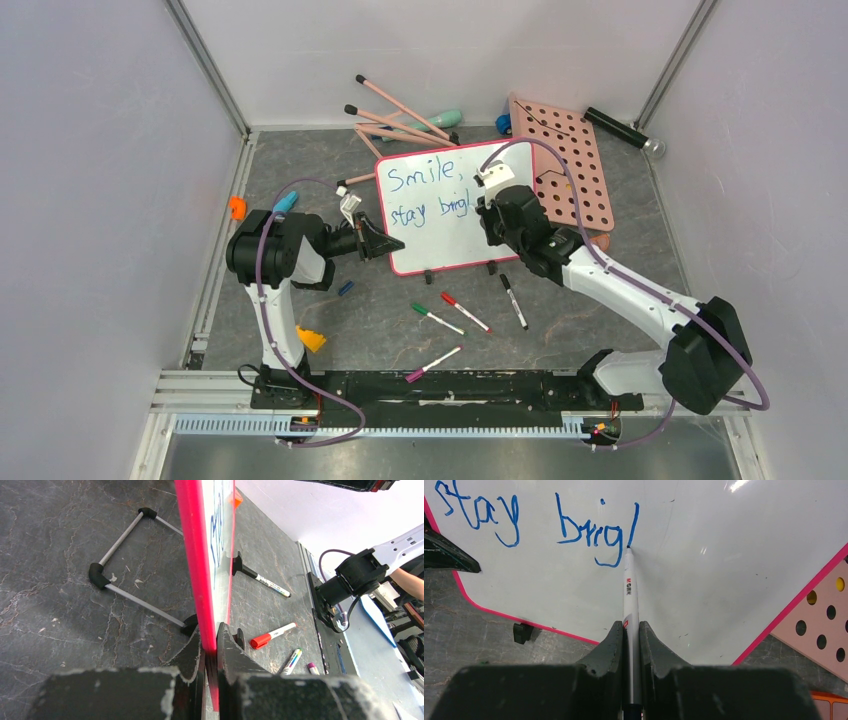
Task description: Write a sentence on the whiteboard
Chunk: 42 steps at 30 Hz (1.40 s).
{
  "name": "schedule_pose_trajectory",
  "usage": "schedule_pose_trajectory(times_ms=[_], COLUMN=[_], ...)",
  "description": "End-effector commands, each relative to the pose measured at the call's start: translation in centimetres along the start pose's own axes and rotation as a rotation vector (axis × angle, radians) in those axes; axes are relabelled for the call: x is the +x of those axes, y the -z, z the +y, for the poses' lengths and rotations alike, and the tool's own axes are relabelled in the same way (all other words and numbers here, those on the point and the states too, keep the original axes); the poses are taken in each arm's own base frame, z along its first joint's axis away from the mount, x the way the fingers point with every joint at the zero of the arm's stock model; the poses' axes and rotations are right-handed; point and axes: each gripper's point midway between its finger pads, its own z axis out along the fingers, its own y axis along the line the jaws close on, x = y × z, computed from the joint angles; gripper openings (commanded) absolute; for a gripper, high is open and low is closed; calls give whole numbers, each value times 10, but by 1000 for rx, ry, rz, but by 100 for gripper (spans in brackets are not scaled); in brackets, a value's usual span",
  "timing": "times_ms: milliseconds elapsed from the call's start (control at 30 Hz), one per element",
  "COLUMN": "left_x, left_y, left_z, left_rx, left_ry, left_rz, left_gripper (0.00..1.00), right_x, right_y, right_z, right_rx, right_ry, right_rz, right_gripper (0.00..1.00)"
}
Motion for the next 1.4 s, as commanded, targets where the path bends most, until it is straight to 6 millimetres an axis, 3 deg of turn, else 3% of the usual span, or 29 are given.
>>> schedule_pose_trajectory(times_ms=[0, 233, 600, 900, 1267, 1367], left_x=[4, 4, 3, 4, 4, 4], left_y=[3, 3, 3, 3, 3, 3], left_z=[26, 26, 27, 27, 26, 27], left_rx=[-58, -58, -58, -59, -59, -59], left_ry=[-237, -239, -238, -238, -237, -237], left_rz=[-24, -25, -25, -25, -25, -25], left_gripper=[2, 3, 2, 3, 2, 2], right_x=[-33, -39, -33, -20, 11, 9], right_y=[1, -1, 3, 1, 2, 2], right_z=[-8, -10, -21, -20, -12, -13], right_rx=[36, 47, 85, 76, 30, 34], right_ry=[-12, -5, -10, -7, -14, -14], right_rz=[-71, -74, -62, -37, 11, 8], right_gripper=[0, 0, 0, 0, 0, 0])
